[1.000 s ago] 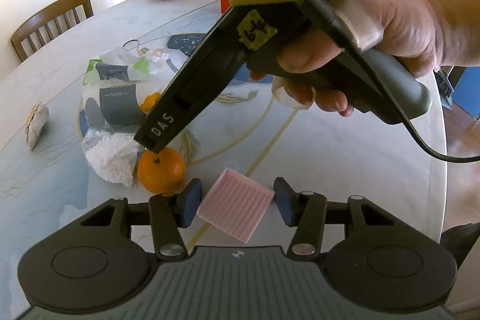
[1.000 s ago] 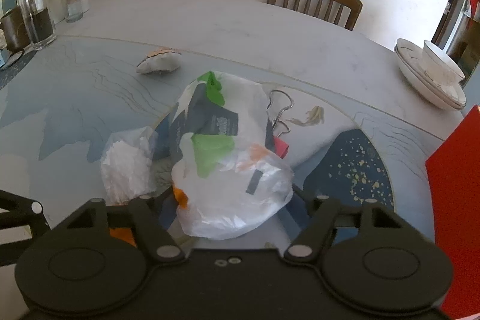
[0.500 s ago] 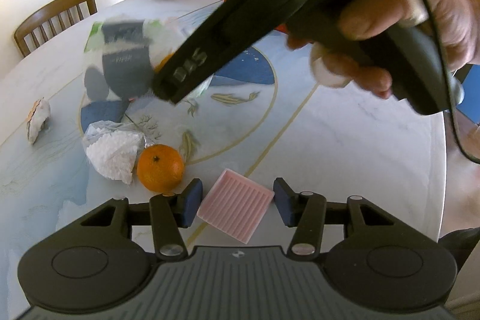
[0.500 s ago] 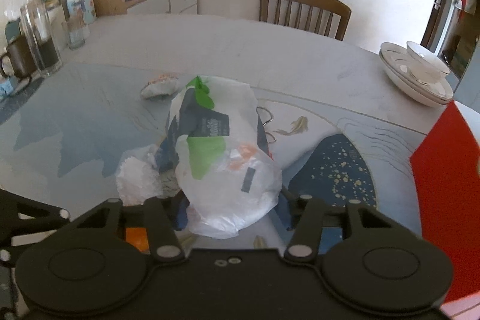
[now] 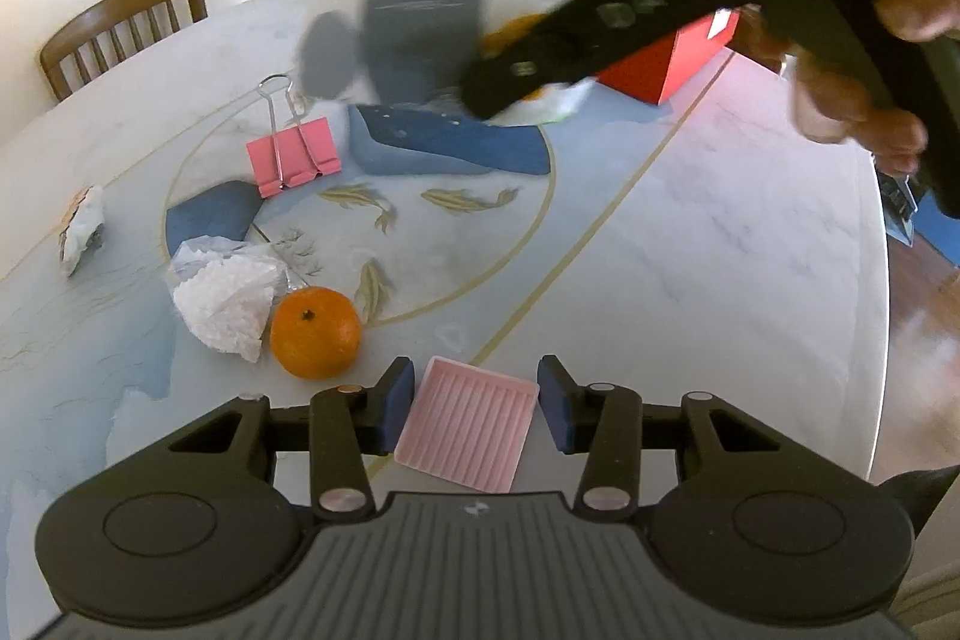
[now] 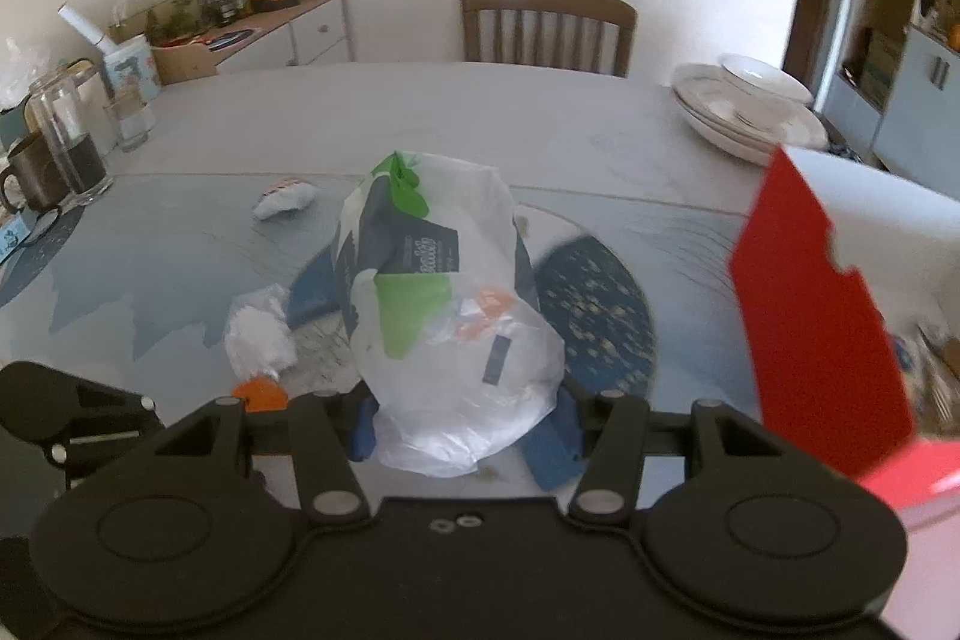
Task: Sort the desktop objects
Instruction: 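Carry the white plastic bag and pink tray into the red box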
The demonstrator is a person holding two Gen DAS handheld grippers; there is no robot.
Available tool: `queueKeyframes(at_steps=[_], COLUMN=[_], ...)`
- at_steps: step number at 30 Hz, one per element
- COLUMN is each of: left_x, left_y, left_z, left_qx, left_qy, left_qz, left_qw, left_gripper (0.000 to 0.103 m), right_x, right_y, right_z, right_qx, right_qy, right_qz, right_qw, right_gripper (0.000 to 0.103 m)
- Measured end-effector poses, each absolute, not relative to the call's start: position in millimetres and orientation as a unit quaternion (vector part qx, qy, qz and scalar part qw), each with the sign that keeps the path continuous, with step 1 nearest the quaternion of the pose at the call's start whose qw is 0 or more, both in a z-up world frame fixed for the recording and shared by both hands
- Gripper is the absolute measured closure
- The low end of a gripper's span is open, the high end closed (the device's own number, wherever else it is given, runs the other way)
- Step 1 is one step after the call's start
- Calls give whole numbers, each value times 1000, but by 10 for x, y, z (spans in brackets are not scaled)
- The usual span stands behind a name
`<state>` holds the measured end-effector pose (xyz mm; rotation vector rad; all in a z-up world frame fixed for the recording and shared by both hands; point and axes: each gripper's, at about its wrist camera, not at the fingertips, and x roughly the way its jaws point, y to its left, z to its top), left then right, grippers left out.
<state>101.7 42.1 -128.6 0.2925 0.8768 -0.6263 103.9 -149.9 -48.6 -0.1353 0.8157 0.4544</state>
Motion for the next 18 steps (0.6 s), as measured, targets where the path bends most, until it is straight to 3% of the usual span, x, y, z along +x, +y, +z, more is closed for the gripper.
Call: queueKeyframes(at_steps=[18], left_x=[1101], left_y=[200], left_z=[-822], left_qx=[73], left_qy=[394], left_qz=[-274], left_qw=[874], left_gripper=[60], right_x=[765], right_y=[-2259], right_z=[-201], right_qx=[-33], right_qy=[393], right_qz=[168], right_qw=[903], right_gripper=[49])
